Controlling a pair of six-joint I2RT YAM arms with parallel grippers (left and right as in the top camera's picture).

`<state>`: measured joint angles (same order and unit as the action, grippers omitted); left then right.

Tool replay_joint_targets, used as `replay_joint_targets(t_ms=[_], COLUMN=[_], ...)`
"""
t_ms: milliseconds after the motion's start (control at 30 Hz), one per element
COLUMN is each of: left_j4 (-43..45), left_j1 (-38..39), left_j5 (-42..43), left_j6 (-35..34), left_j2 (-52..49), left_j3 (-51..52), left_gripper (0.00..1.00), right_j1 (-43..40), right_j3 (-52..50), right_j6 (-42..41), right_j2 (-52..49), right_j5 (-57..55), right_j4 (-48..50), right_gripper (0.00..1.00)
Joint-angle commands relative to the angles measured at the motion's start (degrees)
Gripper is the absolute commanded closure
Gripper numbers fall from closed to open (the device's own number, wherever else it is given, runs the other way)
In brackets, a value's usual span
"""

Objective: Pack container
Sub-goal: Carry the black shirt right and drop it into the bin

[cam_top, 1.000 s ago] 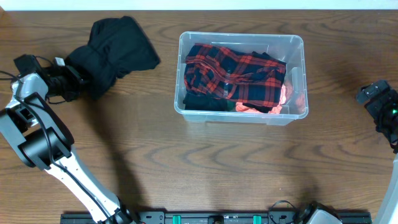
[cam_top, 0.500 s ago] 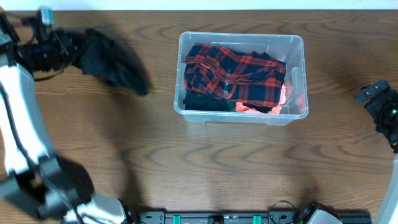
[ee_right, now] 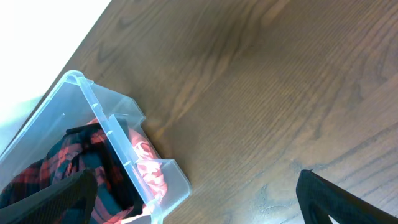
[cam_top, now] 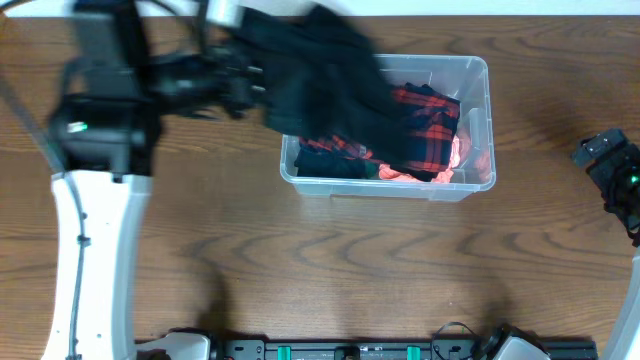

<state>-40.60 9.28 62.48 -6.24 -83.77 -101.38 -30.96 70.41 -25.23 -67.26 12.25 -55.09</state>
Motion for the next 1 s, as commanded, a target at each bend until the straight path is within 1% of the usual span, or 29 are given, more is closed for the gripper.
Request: replay_joint_targets(t_ms=[0,100,200,467,567,633,733,833,867,967], left_j4=[4.76,10.38,15.04,24.81,29.7,31.8,30.32,27.85,26.36,18.84], left_j1=[6.29,10.73,13.14,15.67,16.46,16.98,17.22,17.2,17.16,17.03], left_j5=[0.07,-0.44,-0.46,0.02,2.8,4.26,4.44,4.42,4.42,3.87], left_j6=[0.61,0.63,0.66,0.63,0.68,1.86,3.96,4.13,4.17,8.09], left_j2=[-1.29,-3.93,-7.13,-15.1,-17.53,-19.1,-21.14,-23.3,-23.96,-25.59], left_j3=[-1.03,-1.03,-1.03,-1.03,-1.03,-1.03,-1.01,-0.92,-0.87,-0.85], left_gripper=[0.94,0.94,0.94,0.94,0.94,0.94,0.94,0.94,0.94,0.94], right_j1=[-0.48,-0.48,-0.48,-0.48,-0.48,-0.48,-0.48,-0.48,-0.48,-0.48], right_j3=[0.24,0.24,0.24,0.24,0.24,0.24,0.24,0.24,0.24,0.24], right_j6=[-0.44,-0.46,-0.44,-0.46,-0.46,-0.44,-0.46,-0.44,-0.46,-0.46], right_j2=[0.07,0.07,0.07,0.07,0.07,0.07,0.07,0.07,0.07,0.07], right_j5=[0.42,0.42,0.42,0.42,0.42,0.42,0.42,0.42,0.42,0.42], right_j4=[-0.02,-0.04,-0.02,-0.04,-0.04,-0.02,-0.02,-0.04,-0.02,-0.02], right_gripper=[0.01,0.01,0.01,0.01,0.01,0.01,0.01,0.01,0.01,0.01])
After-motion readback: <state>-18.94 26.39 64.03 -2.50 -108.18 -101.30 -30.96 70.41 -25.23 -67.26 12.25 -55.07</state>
